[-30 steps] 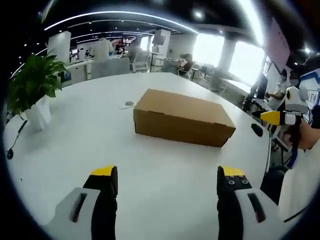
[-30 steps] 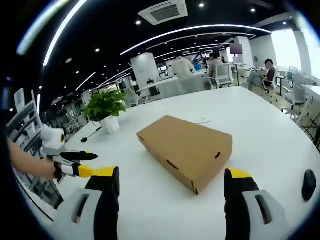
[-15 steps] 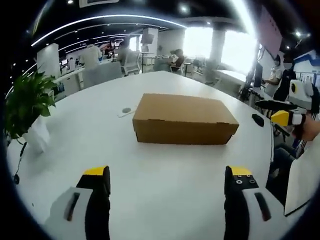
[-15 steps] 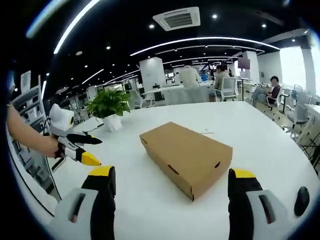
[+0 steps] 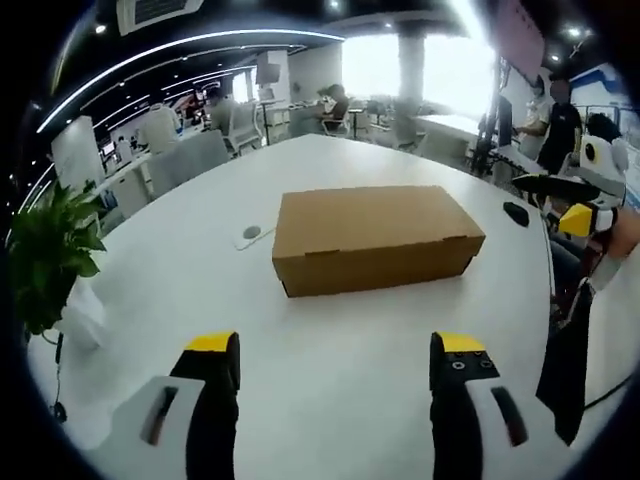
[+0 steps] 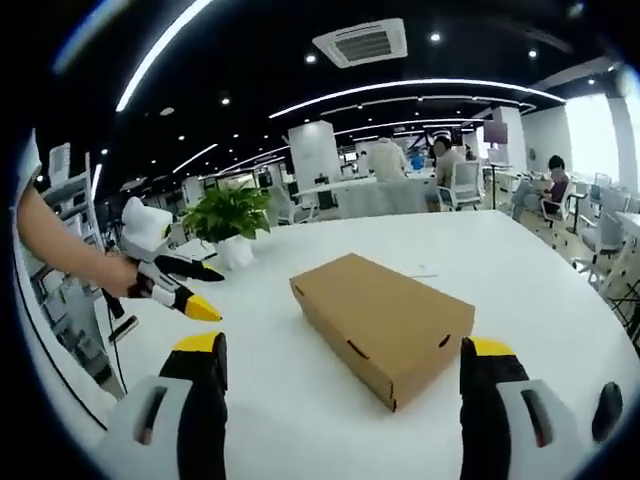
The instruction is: Operate the shoe box by opening the lid, removing the specified soft item, and placing it in the target area until the item is outside and the box remains undamaged.
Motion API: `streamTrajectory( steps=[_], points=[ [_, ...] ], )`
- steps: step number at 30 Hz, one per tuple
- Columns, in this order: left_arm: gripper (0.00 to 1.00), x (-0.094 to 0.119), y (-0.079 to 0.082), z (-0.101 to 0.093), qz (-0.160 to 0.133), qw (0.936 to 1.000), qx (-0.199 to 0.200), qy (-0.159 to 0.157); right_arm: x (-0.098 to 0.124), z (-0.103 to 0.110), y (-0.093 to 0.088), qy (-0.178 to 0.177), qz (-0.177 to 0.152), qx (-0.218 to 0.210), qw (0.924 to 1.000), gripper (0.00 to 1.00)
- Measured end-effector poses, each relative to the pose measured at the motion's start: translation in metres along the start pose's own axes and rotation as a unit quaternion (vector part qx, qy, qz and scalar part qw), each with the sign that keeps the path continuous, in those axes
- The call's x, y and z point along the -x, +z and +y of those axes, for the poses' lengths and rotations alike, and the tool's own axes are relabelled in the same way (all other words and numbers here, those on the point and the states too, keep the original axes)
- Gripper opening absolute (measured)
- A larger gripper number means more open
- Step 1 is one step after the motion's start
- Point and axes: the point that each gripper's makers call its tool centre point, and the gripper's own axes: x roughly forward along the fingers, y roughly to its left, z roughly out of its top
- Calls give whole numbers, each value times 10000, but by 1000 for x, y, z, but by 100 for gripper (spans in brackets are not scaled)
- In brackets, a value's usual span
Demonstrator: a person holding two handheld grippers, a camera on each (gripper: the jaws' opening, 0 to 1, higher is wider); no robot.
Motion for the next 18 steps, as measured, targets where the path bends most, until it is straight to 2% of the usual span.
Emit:
streamTrajectory(
  steps=[3,5,6,8,14,17,18],
  points=[
    [86,0,2,0,37,9999,-49,-138,-1,-4,5,-53,-158,92,9998,94],
    [83,0,4,-6,52,9997,-68,-249,-2,0,16,104,-444,-150,9988,100],
    [83,-1,6,-7,25,9996,-61,-290,-1,1,14,194,-362,-219,9989,100],
    [84,-3,9,-8,13,9992,-77,-391,-2,-8,15,-55,-336,-2,9994,100],
    [96,-6,19,-14,-55,9979,-153,-628,0,-18,29,-162,-473,384,9980,97],
    [98,-9,24,-14,-90,9975,-140,-685,-5,-27,24,-177,-230,291,9992,100],
    [98,-12,24,-10,-80,9977,-132,-666,-7,-29,15,-193,-2,125,9997,100]
  ],
)
